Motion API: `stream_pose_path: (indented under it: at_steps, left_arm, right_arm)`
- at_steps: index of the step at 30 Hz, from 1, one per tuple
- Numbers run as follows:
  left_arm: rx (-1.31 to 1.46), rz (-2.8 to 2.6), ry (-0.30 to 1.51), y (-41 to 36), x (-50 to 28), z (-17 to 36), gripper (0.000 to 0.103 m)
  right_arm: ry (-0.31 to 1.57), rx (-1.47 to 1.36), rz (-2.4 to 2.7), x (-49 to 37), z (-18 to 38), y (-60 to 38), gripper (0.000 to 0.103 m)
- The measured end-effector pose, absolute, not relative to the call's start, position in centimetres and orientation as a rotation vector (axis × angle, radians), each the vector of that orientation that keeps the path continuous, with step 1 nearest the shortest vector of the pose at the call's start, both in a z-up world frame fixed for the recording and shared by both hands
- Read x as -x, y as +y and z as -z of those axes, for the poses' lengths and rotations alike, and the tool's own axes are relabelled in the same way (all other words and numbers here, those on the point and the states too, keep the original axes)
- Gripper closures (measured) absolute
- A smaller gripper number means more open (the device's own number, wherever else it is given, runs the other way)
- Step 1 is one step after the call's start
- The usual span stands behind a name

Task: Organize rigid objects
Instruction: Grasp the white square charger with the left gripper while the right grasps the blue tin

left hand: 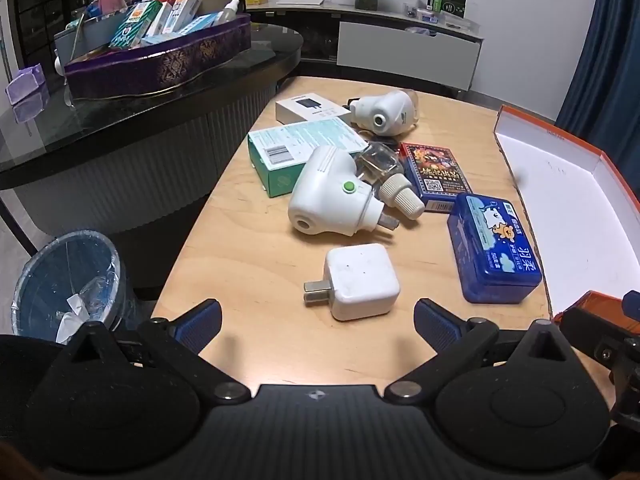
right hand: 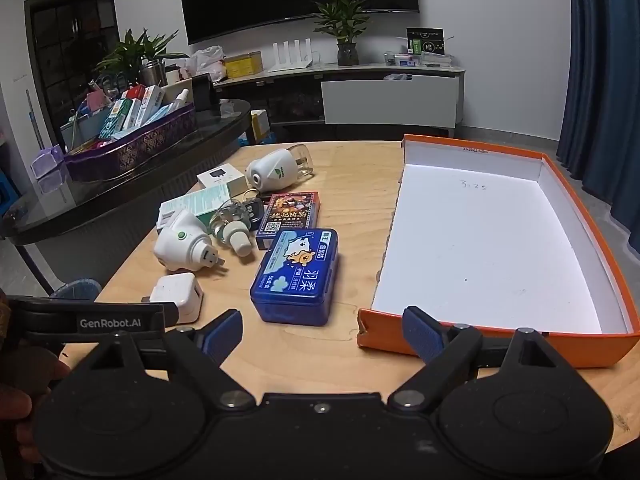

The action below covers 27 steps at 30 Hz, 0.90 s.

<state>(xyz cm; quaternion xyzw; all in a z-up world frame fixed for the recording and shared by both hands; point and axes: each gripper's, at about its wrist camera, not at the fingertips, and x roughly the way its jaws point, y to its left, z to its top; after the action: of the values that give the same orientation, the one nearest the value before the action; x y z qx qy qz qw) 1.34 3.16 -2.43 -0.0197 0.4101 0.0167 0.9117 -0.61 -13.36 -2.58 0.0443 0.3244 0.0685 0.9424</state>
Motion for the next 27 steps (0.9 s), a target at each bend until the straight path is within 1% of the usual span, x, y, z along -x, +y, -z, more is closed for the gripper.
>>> stream_pose_path:
  at_steps: [14,27]
  left_arm:
    - [0.033,-0.035,0.858,3.1,-1.9,3.0,0.0]
    - [0.055,-0.112,0.858,2.8,-3.3,4.6,0.0]
  right_arm:
    - [0.668,-0.083,-0.146,0.2,3.1,-13.0,0.001]
    - [0.644,-0.076,-0.144,-0.8,3.1,-12.7,0.001]
